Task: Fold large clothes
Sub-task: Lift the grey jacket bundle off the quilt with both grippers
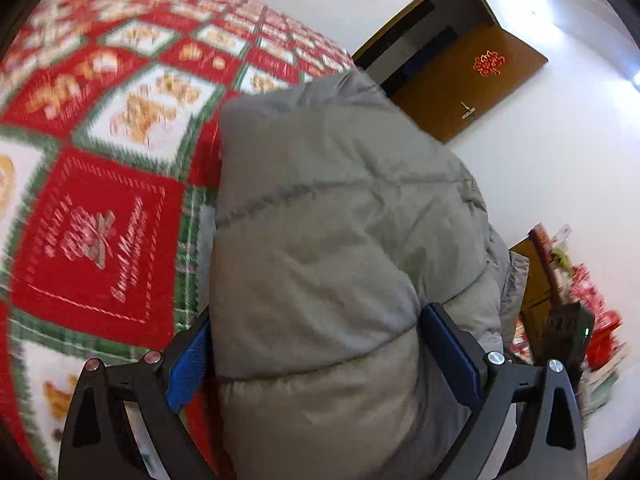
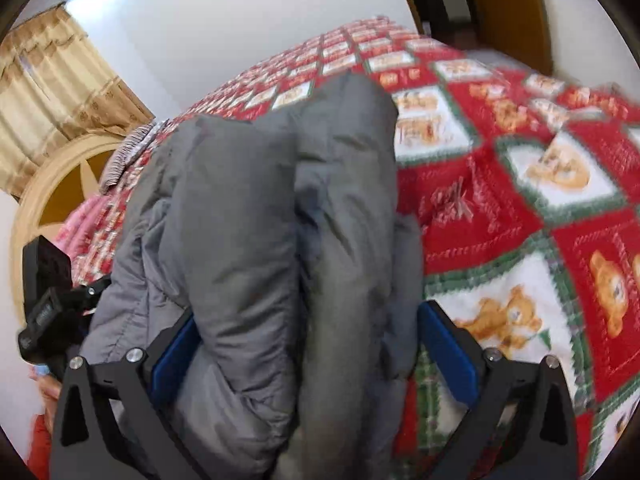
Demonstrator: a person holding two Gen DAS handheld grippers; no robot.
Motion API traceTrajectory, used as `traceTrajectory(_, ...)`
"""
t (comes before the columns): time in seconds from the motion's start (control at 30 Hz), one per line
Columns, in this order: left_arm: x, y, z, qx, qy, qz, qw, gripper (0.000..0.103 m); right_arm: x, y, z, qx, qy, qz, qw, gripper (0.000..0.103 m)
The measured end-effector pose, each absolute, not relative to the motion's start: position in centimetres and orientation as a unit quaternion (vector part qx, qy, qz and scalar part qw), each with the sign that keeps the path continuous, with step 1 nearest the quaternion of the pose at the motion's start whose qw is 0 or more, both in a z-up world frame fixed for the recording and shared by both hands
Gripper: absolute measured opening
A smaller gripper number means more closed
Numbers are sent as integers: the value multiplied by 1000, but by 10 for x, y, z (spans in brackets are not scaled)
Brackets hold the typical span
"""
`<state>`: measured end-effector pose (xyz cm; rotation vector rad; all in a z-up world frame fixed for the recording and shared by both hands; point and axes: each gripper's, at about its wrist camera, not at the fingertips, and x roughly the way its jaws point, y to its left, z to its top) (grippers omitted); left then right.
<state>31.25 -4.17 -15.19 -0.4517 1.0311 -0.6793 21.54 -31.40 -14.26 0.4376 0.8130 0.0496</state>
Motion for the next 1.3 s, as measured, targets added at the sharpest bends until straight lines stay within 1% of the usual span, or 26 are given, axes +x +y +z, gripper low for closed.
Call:
traceTrajectory(0.2, 309, -59, -145, -141, 476, -336, 800, 99, 221, -295, -148, 159, 404, 41, 900, 103)
traceTrajectory(0.37, 319, -70, -150, -128, 475, -332, 805, 99, 235, -288, -155, 164, 405, 48, 898, 103)
traceTrajectory(0.4, 318, -73, -149, -118, 473, -331, 808, 99, 235, -288, -155, 165, 404, 49, 898, 101)
traceTrajectory(0.43, 317, -75, -148, -111, 472, -331, 810, 98, 232, -289, -155, 162, 403, 51, 899, 95)
traceTrajectory(0.47, 316, -75, -148, -106, 471, -329, 812, 95, 230, -288, -154, 161, 402, 56, 900, 84)
traceTrajectory(0.5, 315, -74, -148, -103, 469, -326, 814, 91, 228, -286, -153, 165, 401, 63, 899, 78)
traceTrajectory(0.53, 312, -71, -147, -102, 468, -323, 816, 87, 227, -284, -153, 171, 401, 68, 897, 69)
traceTrajectory(0.57, 309, -69, -146, -101, 465, -322, 819, 79, 226, -282, -153, 178, 403, 72, 895, 62)
traceTrajectory(0.6, 305, -68, -143, -100, 463, -319, 821, 71, 226, -281, -153, 183, 405, 73, 893, 60)
traceTrajectory(0.67, 296, -65, -138, -101, 461, -313, 824, 64, 226, -282, -153, 205, 409, 79, 886, 51)
traceTrajectory(0.73, 288, -62, -134, -99, 463, -306, 826, 63, 221, -282, -154, 239, 413, 90, 874, 49)
traceTrajectory(0.83, 267, -46, -129, -95, 467, -297, 828, 63, 207, -272, -155, 257, 423, 109, 862, 48)
traceTrajectory(1.0, 233, -19, -129, -81, 486, -277, 825, 63, 168, -239, -159, 251, 441, 148, 849, 48)
traceTrajectory(1.03, 226, -14, -130, -77, 488, -272, 825, 63, 159, -230, -160, 245, 444, 157, 847, 48)
traceTrajectory(1.07, 218, -6, -131, -75, 491, -269, 825, 65, 152, -224, -162, 237, 446, 163, 847, 48)
traceTrajectory(1.17, 212, 7, -141, -79, 500, -246, 827, 83, 144, -215, -167, 221, 445, 165, 852, 51)
traceTrajectory(1.27, 219, 8, -150, -73, 496, -226, 836, 101, 148, -220, -168, 230, 439, 162, 853, 54)
traceTrajectory(1.3, 222, 4, -155, -69, 488, -230, 839, 102, 151, -224, -171, 237, 438, 164, 852, 54)
